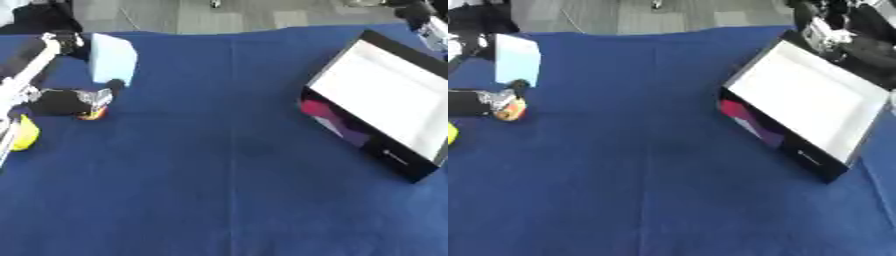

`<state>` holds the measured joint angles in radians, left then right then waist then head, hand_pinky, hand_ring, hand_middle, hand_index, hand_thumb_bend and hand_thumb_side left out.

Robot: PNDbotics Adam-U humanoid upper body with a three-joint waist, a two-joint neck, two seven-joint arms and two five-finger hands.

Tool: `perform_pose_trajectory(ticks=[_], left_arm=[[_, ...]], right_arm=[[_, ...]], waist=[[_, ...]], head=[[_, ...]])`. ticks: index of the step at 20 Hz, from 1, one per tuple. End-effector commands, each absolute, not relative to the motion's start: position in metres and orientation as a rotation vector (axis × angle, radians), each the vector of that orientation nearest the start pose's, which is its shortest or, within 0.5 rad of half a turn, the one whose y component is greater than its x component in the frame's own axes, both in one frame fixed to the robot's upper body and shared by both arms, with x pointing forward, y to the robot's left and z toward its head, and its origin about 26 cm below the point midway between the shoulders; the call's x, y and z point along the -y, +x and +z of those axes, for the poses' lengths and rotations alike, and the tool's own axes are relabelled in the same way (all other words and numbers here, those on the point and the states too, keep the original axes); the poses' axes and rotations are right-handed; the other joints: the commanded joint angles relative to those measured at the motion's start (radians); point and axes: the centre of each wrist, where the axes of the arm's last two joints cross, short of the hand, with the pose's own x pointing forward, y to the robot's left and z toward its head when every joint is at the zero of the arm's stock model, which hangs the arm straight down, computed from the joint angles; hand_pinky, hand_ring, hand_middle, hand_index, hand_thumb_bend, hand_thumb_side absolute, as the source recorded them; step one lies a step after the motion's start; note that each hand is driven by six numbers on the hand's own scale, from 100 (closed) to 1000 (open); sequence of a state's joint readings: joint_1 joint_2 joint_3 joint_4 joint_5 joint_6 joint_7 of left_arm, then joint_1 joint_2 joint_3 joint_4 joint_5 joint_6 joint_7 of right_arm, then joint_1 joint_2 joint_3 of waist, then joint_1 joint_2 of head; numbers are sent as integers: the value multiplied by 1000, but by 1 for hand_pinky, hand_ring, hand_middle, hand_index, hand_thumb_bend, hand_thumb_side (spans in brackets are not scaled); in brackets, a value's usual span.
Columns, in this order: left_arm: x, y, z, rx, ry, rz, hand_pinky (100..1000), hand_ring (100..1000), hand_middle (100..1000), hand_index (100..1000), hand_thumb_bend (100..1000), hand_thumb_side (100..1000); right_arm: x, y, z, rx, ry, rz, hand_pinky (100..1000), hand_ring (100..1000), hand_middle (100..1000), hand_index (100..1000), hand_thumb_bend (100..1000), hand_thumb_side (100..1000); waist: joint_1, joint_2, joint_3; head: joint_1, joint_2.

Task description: Pick up the objects with one hand, pass them to the other hand, and then place them into the box on the other side of the table.

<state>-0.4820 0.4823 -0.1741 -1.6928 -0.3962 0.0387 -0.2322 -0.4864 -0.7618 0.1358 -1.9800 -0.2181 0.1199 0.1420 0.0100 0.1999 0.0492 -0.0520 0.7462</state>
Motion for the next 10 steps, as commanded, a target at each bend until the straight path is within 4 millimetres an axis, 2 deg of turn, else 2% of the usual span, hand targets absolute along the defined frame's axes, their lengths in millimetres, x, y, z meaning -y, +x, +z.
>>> perform_pose_trajectory(ticks=[1,9,10], left_arm=[[-247,359,186,1927,524,-1072,806,648,619,509,100,370],[-232,361,178,2039,515,-1046,797,643,624,506,100,412],[-230,361,177,2048,519,-1048,797,643,622,507,100,413]], right_arm=[[265,306,287,2091,-153,1008,913,889,1000,967,100,478],[243,315,293,2063,-112,1130,914,892,1000,966,100,433],[240,316,294,2055,-110,1147,914,892,1000,966,100,450]], waist=[[-14,-38,2],[-13,-40,15],[-12,-40,17]], head=[[-8,1],[-36,4],[-38,6]])
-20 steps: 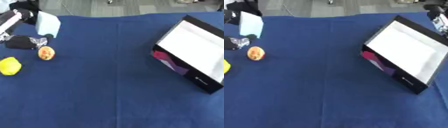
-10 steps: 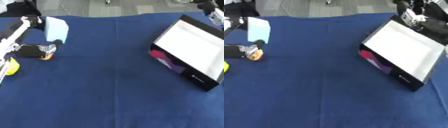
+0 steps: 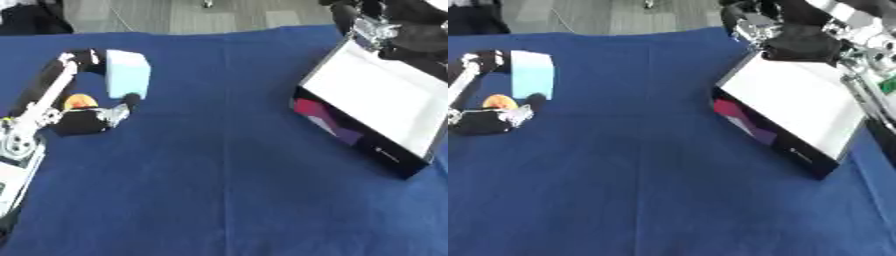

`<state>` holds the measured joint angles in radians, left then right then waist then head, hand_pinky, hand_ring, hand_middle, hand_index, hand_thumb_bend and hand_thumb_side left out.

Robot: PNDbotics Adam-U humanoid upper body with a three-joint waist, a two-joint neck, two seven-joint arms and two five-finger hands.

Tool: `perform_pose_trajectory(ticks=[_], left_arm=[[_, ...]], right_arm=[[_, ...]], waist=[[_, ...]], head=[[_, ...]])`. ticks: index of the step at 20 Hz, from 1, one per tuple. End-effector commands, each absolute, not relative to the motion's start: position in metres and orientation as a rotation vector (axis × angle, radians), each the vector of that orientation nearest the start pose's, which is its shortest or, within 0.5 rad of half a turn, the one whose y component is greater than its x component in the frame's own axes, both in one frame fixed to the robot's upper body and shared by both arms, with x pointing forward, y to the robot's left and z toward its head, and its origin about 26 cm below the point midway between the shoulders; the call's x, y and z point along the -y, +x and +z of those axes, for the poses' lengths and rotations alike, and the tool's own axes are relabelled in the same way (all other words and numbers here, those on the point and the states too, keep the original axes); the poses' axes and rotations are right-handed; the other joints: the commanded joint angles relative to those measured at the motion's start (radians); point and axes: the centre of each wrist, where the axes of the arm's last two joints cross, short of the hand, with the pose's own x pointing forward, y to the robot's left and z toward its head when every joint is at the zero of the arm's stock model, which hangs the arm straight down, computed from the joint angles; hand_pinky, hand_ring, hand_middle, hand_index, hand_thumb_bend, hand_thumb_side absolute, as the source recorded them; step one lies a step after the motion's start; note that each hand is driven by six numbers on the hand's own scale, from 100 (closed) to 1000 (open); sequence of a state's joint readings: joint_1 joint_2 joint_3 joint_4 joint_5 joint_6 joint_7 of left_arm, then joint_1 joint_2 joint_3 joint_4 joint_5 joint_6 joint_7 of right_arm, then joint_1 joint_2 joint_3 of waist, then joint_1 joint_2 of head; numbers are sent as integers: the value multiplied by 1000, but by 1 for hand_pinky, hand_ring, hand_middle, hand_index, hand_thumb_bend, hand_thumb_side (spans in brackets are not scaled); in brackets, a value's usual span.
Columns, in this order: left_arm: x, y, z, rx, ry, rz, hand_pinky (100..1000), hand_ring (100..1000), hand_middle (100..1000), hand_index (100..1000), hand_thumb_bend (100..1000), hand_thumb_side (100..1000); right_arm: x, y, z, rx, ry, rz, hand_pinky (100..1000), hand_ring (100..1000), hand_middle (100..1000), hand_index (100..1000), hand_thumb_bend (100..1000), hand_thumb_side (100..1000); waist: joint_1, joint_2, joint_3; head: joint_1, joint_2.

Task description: Pick up the objects with one hand, pass them to the other hand, and then place them into the box on the other side of the table.

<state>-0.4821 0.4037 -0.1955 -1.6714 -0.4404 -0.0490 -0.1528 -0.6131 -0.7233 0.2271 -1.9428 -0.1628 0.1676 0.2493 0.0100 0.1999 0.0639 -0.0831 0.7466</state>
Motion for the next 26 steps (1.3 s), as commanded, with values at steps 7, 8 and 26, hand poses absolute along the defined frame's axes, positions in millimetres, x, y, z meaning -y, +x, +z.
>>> perform_pose_trajectory(ticks=[7,8,26], left_arm=[[-209,366,174,2089,507,-1050,796,641,619,507,100,417],[-207,366,174,2095,503,-1049,796,641,618,507,100,418],[-156,376,171,2148,307,-1032,798,633,608,503,100,446]], right_arm=[[225,324,293,1985,-82,1212,913,892,1000,959,100,419],[224,325,293,1980,-85,1219,913,892,1000,959,100,412],[190,337,293,1882,-59,1454,918,909,1000,977,100,118]], waist=[[-12,-37,17],[-12,-36,20],[-13,-28,51]], head=[[-18,7],[-17,5],[-58,18]])
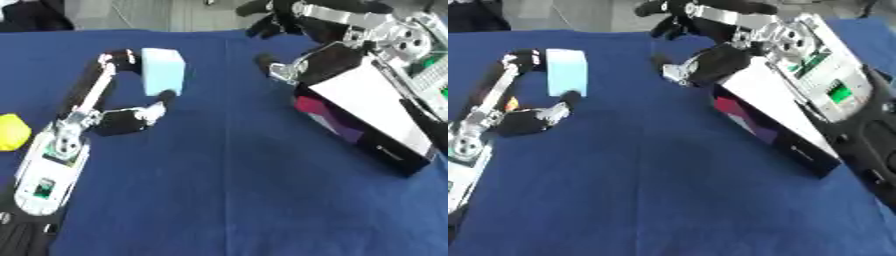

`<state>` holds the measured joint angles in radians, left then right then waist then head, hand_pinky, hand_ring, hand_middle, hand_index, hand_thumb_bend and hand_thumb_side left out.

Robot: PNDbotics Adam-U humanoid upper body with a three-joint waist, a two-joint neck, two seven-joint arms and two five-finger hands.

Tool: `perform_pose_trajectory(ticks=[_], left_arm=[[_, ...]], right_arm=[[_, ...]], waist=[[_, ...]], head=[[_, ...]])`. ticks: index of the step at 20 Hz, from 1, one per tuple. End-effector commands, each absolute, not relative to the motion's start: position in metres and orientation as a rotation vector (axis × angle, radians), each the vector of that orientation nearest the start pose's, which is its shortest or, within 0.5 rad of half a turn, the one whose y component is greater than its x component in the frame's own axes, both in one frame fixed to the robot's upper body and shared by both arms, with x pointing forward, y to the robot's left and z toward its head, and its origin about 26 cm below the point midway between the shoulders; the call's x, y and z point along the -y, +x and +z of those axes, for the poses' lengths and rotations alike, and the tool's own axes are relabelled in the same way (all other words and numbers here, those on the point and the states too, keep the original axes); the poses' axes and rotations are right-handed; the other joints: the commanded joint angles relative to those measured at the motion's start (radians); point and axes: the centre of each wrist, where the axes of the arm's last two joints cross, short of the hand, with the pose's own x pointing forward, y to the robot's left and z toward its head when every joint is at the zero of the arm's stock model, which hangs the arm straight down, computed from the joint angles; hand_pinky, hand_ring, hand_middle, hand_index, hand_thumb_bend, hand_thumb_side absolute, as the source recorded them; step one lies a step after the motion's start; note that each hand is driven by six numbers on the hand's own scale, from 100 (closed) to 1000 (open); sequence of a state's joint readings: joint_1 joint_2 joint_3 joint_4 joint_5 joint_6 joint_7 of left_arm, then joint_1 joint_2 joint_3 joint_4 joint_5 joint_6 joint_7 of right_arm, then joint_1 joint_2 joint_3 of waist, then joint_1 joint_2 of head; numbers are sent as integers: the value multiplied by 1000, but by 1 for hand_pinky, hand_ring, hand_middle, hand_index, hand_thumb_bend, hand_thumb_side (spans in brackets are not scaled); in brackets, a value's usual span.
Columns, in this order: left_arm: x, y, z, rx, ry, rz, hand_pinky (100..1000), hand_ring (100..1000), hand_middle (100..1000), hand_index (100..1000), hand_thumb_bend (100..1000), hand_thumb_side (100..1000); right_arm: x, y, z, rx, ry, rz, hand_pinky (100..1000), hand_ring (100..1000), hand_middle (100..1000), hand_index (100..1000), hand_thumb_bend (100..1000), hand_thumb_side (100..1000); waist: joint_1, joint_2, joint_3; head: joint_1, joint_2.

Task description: Pick up the objects with one hand, pass them to the other hand, and then place them into the box on the other side of the table.

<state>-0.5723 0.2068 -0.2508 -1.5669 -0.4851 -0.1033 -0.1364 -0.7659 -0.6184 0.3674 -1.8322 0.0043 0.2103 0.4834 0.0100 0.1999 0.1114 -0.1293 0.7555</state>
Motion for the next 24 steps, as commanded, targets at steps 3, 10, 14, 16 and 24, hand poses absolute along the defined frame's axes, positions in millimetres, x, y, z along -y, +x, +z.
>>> perform_pose_trajectory(ticks=[3,10,14,16,24], left_arm=[[-145,377,175,2176,284,-1039,797,632,606,502,100,449],[-127,376,175,2207,271,-1078,795,632,604,501,100,451],[-119,377,175,2230,288,-1102,793,633,603,502,100,452],[-117,376,175,2248,309,-1121,792,635,604,502,100,424],[-114,376,172,2285,390,-1183,789,637,603,502,100,330]], right_arm=[[183,339,293,1874,-18,1456,917,908,1000,977,100,117],[175,339,292,1861,-9,1467,914,908,1000,977,100,171],[173,341,289,1843,-7,1475,911,909,1000,980,100,222],[173,342,287,1832,-4,1475,910,911,1000,982,100,252],[174,345,284,1796,5,1493,908,915,1000,987,100,340]], waist=[[-10,-22,11],[-8,-22,22],[-11,-25,24],[-12,-25,25],[-13,-25,28]], head=[[-29,9],[-45,7],[-52,7],[-54,7],[-68,6]])
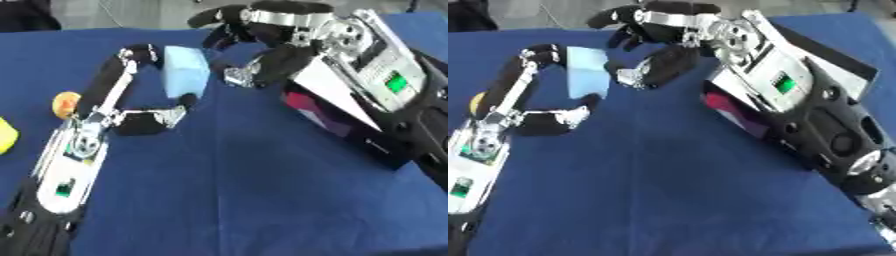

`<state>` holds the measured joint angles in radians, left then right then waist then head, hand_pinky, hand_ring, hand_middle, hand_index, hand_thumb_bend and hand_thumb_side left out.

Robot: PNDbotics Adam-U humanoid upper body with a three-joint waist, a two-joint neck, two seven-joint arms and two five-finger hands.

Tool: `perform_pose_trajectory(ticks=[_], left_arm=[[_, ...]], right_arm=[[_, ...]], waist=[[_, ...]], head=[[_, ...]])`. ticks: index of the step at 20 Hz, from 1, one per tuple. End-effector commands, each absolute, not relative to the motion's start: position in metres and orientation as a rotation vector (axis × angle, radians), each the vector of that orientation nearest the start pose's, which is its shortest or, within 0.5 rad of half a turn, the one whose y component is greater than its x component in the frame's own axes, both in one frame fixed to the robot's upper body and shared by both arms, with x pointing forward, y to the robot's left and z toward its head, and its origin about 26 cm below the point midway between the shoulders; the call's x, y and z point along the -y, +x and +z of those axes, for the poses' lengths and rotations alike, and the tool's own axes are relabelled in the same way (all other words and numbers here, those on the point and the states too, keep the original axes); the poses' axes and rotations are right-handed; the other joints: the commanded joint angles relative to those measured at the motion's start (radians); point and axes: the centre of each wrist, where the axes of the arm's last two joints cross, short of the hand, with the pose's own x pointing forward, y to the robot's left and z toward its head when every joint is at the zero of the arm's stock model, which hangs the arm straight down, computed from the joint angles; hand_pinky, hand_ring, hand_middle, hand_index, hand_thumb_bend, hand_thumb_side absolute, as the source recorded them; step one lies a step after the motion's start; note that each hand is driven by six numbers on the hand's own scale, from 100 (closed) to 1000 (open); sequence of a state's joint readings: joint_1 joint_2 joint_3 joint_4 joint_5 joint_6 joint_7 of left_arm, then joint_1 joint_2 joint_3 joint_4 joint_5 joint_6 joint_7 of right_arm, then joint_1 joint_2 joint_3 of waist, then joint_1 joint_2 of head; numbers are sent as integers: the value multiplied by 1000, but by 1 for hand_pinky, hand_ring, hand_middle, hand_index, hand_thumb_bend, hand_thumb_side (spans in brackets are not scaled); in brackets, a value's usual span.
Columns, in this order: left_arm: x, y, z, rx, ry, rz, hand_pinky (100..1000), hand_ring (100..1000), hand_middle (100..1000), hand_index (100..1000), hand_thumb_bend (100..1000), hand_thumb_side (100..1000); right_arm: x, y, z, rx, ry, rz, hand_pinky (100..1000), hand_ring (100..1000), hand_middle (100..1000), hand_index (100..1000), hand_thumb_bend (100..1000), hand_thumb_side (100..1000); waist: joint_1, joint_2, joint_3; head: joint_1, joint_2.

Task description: Pick up the objects with one hand, pass them to the other hand, and then place them into the box on the other side of the table.

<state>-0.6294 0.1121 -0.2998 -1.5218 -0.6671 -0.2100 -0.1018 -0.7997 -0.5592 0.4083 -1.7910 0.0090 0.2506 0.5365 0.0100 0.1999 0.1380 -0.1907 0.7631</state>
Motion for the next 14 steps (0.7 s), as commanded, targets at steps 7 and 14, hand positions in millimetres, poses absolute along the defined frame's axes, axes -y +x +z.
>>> perform_pose_trajectory(ticks=[7,14], left_arm=[[-113,375,171,2303,424,-1198,787,636,600,502,100,310],[-111,375,171,2306,429,-1195,787,636,600,502,100,310]], right_arm=[[175,346,281,1799,-57,1511,912,917,1000,984,100,362],[175,348,277,1763,-7,1542,911,914,1000,988,100,409]], waist=[[-14,-22,3],[-15,-20,2]], head=[[-12,-4],[-12,-2]])
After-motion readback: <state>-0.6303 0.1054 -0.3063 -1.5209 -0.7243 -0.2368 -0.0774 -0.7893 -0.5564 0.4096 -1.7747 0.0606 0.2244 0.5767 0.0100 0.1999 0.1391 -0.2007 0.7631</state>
